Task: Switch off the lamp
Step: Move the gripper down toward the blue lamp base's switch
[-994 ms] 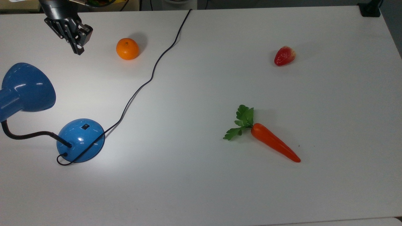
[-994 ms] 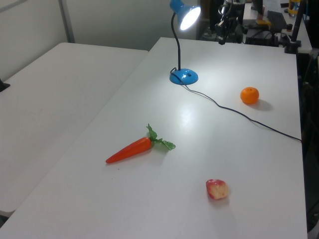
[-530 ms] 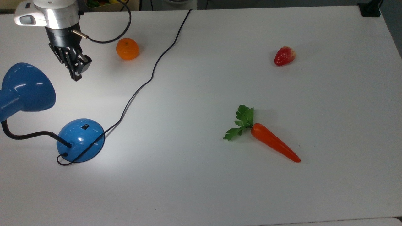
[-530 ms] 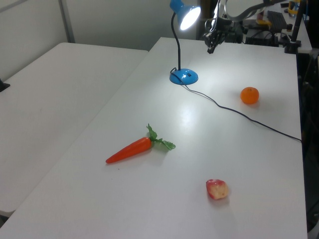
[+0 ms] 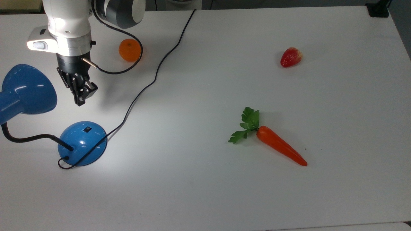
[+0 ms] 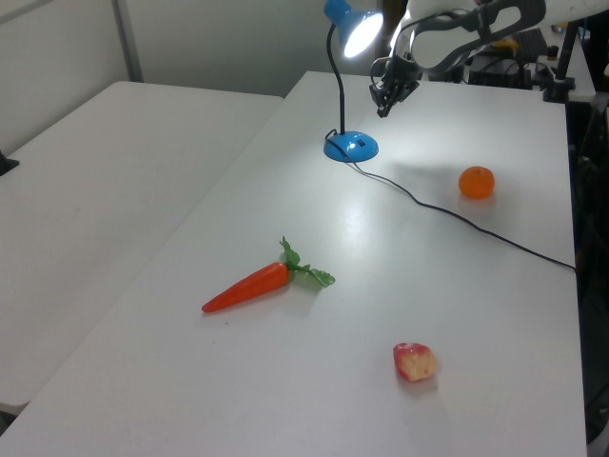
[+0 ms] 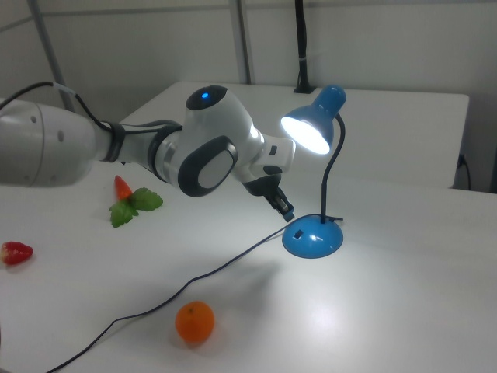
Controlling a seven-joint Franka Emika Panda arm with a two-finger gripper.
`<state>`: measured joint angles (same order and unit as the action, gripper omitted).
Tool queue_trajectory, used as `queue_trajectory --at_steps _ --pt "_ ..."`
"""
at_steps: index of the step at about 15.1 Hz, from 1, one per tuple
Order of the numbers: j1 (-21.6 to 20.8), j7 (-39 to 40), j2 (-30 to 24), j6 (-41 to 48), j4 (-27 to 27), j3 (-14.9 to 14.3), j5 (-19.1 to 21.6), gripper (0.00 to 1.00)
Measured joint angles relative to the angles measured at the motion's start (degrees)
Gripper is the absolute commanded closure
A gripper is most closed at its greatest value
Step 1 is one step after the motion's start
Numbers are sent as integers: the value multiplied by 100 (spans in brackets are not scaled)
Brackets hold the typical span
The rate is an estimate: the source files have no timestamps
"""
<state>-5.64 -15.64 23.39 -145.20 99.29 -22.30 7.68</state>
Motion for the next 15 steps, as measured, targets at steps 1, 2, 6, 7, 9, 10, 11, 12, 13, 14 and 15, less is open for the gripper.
queue_trajectory --at_steps 1,2,6,7,9,10,11,12,13,14,15 --pt "4 -2 123 -190 -45 0 0 89" --pt "9 -2 226 -319 -80 0 0 89" --pt "20 -2 524 -468 -181 -1 0 89" --pt "20 -2 566 -503 -188 -1 0 89" --pt "21 -15 659 -761 -194 -1 0 89" --pt "21 -26 708 -879 -199 -1 0 89" --pt "21 -30 754 -930 -209 -1 0 89" --pt "21 -34 798 -958 -228 -1 0 89" --pt "21 -35 837 -964 -260 -1 0 89" --pt "20 -35 871 -964 -287 -1 0 89" --pt "18 -36 913 -964 -306 -1 0 89"
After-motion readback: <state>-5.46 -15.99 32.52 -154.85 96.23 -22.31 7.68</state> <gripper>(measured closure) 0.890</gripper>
